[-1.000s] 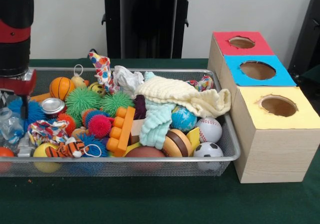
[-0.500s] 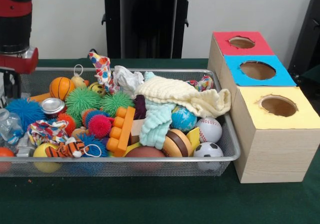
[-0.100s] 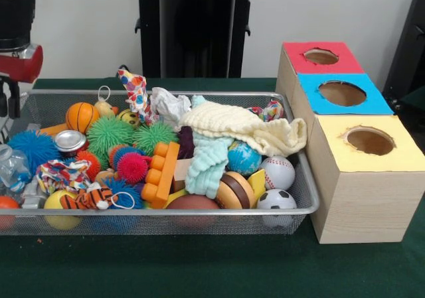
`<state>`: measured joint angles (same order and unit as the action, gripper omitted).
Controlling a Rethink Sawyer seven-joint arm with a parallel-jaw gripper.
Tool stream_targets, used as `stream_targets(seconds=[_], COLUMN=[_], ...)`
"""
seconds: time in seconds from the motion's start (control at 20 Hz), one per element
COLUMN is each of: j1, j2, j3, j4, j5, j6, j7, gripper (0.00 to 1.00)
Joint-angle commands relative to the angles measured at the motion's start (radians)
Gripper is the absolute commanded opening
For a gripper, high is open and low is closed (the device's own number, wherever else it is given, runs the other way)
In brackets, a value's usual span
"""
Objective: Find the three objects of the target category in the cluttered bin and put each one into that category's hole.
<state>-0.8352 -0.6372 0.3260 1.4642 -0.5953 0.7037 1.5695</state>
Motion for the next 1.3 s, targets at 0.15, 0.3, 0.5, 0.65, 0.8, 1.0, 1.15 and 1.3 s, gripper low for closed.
stream_targets(seconds=[0.15,0.3,0.5,0.65,0.8,1.0,1.15,1.3], j1=[-0.012,-0.026,-0.039,-0.041,-0.034,-0.012,-0.003,-0.009], j2=[0.065,0.128,0.188,0.204,0.219,0.159,0.108,0.073], j3=[0.088,0.101,0.112,0.11,0.102,0.055,0.05,0.069], j4=[0.036,0.028,0.011,0.003,-0.026,-0.019,-0.018,-0.006], j5=[0.022,0.034,0.016,-0.003,-0.027,-0.09,-0.092,-0.069], j6=[-0.002,-0.03,-0.081,-0.101,-0.109,-0.143,-0.104,-0.055], j7=[-0.099,-0.083,-0.077,-0.078,-0.091,-0.092,-0.105,-0.12], gripper=[1.0,1.0,1.0,1.0,1.0,1.0,1.0,1.0])
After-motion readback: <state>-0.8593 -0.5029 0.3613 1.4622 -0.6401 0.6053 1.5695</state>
